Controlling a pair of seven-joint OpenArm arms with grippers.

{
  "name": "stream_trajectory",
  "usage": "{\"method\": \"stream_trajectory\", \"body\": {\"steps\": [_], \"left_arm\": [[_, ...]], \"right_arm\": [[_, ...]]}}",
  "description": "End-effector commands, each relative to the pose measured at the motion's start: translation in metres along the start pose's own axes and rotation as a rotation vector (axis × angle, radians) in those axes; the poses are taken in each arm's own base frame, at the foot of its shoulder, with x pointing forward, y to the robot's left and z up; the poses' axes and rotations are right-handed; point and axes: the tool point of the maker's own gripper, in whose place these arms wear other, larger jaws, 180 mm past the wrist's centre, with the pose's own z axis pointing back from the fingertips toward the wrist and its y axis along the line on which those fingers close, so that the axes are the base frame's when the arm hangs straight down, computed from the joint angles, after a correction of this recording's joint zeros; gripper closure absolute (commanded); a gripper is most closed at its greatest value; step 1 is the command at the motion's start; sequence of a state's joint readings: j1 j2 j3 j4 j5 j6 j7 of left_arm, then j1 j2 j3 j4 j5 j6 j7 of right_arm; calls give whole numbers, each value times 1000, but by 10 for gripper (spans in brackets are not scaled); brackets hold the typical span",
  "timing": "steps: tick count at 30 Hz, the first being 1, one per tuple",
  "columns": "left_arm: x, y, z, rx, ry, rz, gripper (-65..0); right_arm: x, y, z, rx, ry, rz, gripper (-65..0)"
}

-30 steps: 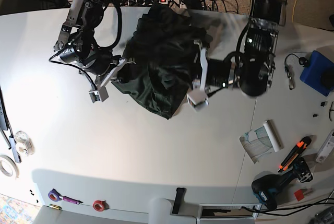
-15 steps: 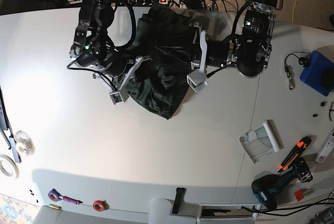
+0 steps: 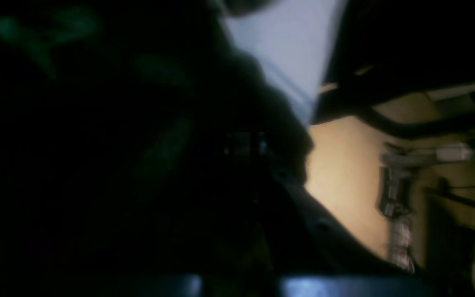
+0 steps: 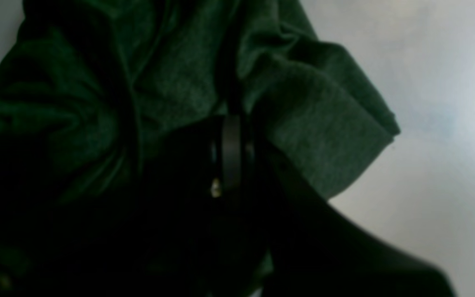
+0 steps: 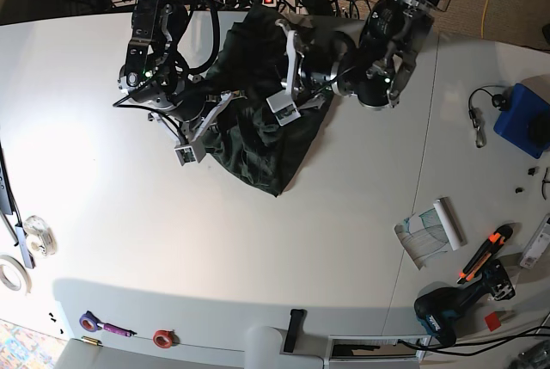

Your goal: Layout the t-shirt on the table in an organized manner, then fold the t-shirt properly

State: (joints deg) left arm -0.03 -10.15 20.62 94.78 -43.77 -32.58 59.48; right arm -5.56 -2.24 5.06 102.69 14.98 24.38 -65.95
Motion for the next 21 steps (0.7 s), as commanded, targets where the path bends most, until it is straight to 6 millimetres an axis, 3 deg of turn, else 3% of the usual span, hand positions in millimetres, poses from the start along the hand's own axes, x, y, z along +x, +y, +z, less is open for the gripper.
{"method": "stream_trajectory", "body": {"steps": [1,10,21], "left_arm": [[17,5,4,26,-45,-21,0],[29,63,42,231,-107,55,0],[19,104,78,392,-100,98,0]], "right_arm": [[6,0,2,-2,-13,7,0],[2,-1,2,-5,7,8,0],[3,0,2,-5,7,8,0]]}}
